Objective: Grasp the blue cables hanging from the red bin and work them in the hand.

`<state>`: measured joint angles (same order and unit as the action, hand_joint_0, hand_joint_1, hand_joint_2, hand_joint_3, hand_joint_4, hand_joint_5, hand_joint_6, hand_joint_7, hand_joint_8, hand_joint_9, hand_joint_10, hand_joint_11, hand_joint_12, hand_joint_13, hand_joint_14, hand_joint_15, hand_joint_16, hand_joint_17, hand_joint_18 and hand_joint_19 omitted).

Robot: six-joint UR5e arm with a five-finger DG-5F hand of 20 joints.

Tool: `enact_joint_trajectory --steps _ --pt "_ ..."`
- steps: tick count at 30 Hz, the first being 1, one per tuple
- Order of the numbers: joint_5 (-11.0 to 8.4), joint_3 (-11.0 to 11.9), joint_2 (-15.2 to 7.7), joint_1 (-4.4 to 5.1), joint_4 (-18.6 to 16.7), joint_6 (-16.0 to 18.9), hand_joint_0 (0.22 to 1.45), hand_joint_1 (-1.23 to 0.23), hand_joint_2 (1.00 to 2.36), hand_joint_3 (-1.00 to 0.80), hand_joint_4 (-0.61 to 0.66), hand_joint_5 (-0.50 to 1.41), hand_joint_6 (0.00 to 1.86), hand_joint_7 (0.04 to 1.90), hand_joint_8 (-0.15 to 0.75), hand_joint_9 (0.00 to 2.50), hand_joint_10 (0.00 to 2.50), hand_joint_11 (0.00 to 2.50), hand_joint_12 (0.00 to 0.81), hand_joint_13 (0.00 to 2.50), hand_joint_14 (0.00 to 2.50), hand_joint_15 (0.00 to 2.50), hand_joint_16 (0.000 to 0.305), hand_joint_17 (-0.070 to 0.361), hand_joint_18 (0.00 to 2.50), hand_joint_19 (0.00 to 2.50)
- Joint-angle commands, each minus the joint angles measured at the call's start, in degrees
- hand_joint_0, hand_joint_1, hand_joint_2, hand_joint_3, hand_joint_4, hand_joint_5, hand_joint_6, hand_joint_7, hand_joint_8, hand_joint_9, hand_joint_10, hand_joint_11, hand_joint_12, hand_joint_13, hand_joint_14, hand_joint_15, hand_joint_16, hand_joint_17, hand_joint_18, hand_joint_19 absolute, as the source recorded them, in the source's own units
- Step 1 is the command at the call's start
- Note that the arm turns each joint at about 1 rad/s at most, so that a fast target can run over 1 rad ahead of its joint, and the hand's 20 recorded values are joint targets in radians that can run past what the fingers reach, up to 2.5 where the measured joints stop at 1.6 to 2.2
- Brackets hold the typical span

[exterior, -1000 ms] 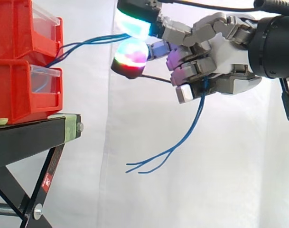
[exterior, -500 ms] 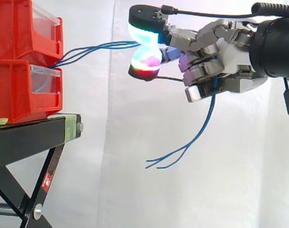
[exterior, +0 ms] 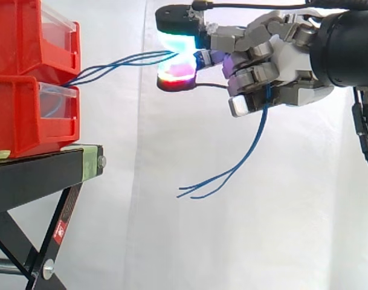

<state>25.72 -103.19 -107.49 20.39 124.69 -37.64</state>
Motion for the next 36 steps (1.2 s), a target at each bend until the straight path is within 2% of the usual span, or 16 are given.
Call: enact_joint_trajectory --steps 1,7,15,18,20,24,26,29,34,36 --pt "0.12 0.18 0.0 0.09 -0.15 -0.41 0.91 -0.64 1.01 -0.78 0.24 0.26 0.0 1.31 0.58 1.71 2.5 2.5 0.706 2.1 2.5 2.15 0.21 0.158 2.5 0.77" --pt "-0.14 0.18 0.0 0.35 0.12 -0.15 0.89 -0.64 1.01 -0.86 0.24 0.25 0.0 1.29 0.58 1.71 2.5 2.5 0.706 2.1 2.5 2.15 0.21 0.158 2.5 0.77" --pt "0.3 0.18 0.0 0.44 2.4 0.82 0.91 -0.69 1.01 -0.82 0.22 0.22 0.0 1.33 0.58 1.71 2.5 2.5 0.706 2.1 2.5 2.15 0.21 0.158 2.5 0.77" --pt "1.09 0.18 0.0 0.52 3.37 1.17 0.93 -0.71 1.01 -0.79 0.19 0.15 0.16 1.32 0.58 1.71 2.5 2.5 0.706 2.1 2.5 2.15 0.21 0.158 2.5 0.77" --pt "1.26 0.18 0.0 0.52 3.46 1.17 0.93 -0.71 1.01 -0.79 0.17 0.09 0.33 1.27 0.58 1.71 2.5 2.5 0.706 2.1 2.5 2.15 0.21 0.158 2.5 0.77" --pt "1.26 0.18 0.0 0.52 3.46 1.17 0.94 -0.72 1.01 -0.79 0.17 0.05 0.46 1.22 0.58 1.71 2.5 2.5 0.706 2.1 2.5 2.15 0.21 0.158 2.5 0.77" --pt "1.35 0.18 0.0 0.52 3.46 1.17 0.95 -0.72 1.01 -0.77 0.17 -0.01 0.64 1.15 0.58 1.71 2.5 2.5 0.706 2.1 2.5 2.15 0.21 0.158 2.5 0.77" --pt "1.35 0.18 0.0 0.52 3.46 1.17 0.96 -0.72 1.01 -0.78 0.17 -0.04 0.76 1.09 0.58 1.71 2.5 2.5 0.706 2.1 2.5 2.15 0.21 0.158 2.5 0.77" --pt "1.35 0.18 0.0 0.52 3.54 1.17 0.96 -0.72 1.01 -0.83 0.18 -0.05 0.8 1.07 0.58 1.71 2.5 2.5 0.706 2.1 2.5 2.15 0.21 0.158 2.5 0.77" --pt "1.35 0.18 -0.09 0.61 3.46 1.17 0.94 -0.73 1.01 -0.81 0.18 -0.06 0.76 1.07 0.58 1.71 2.5 2.5 0.706 2.1 2.5 2.15 0.21 0.158 2.5 0.77"
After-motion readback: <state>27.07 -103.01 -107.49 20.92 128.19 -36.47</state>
